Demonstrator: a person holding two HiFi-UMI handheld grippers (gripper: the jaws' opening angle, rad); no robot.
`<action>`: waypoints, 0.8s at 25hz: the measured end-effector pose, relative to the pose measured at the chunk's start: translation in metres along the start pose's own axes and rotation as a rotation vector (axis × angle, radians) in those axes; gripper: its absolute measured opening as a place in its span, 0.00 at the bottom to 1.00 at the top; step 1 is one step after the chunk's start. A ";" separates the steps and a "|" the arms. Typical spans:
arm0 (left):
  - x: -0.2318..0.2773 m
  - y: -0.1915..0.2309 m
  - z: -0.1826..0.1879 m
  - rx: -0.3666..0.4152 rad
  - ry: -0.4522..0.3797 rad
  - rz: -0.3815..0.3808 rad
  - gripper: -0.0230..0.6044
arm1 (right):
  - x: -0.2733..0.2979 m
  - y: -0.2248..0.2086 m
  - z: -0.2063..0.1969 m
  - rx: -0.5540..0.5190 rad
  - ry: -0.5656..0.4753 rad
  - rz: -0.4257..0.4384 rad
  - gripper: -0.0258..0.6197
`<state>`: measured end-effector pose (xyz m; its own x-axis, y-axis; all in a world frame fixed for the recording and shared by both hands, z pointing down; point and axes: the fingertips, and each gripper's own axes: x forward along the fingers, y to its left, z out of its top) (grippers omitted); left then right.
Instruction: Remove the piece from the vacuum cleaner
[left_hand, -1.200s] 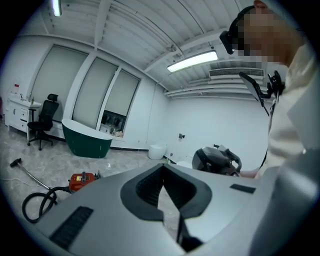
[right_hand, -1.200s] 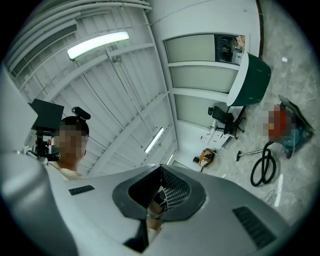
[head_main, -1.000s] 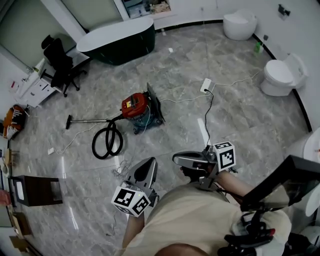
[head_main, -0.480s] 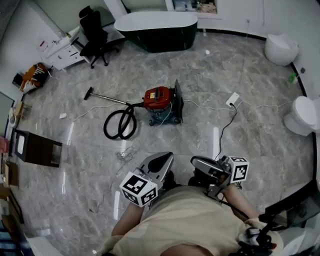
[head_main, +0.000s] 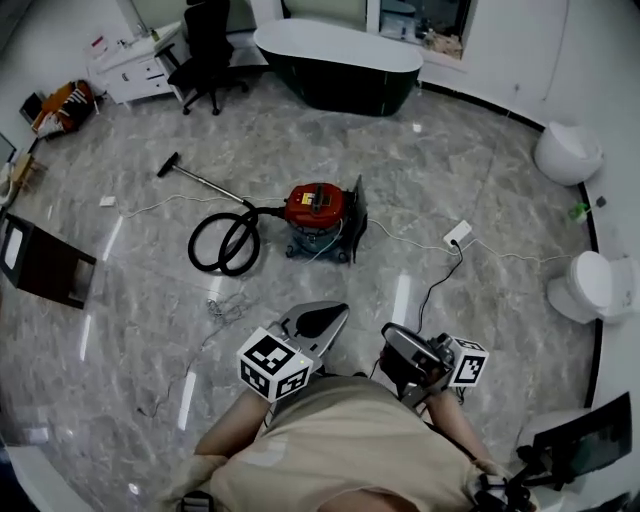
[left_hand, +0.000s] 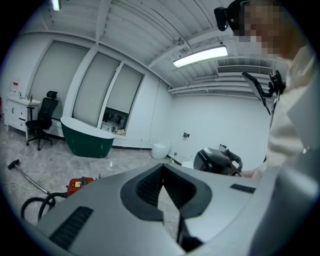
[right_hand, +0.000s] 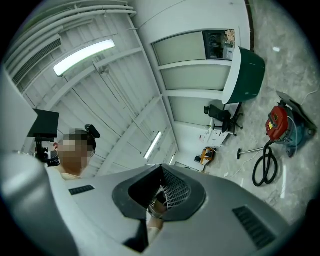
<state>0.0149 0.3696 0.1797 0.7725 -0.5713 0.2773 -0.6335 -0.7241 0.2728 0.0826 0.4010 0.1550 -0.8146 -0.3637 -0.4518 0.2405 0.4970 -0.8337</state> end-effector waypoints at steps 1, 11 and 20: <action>-0.002 0.009 0.005 0.002 -0.007 -0.008 0.03 | 0.010 -0.005 0.001 -0.007 0.006 -0.008 0.04; -0.036 0.110 0.012 -0.066 -0.021 -0.046 0.03 | 0.105 -0.034 -0.001 -0.040 0.046 0.005 0.04; -0.053 0.176 0.026 -0.067 -0.040 -0.060 0.03 | 0.149 -0.061 0.003 -0.028 0.037 -0.039 0.04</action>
<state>-0.1359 0.2622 0.1888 0.8094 -0.5436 0.2224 -0.5867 -0.7308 0.3489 -0.0517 0.3146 0.1374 -0.8419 -0.3542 -0.4070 0.1942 0.5048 -0.8411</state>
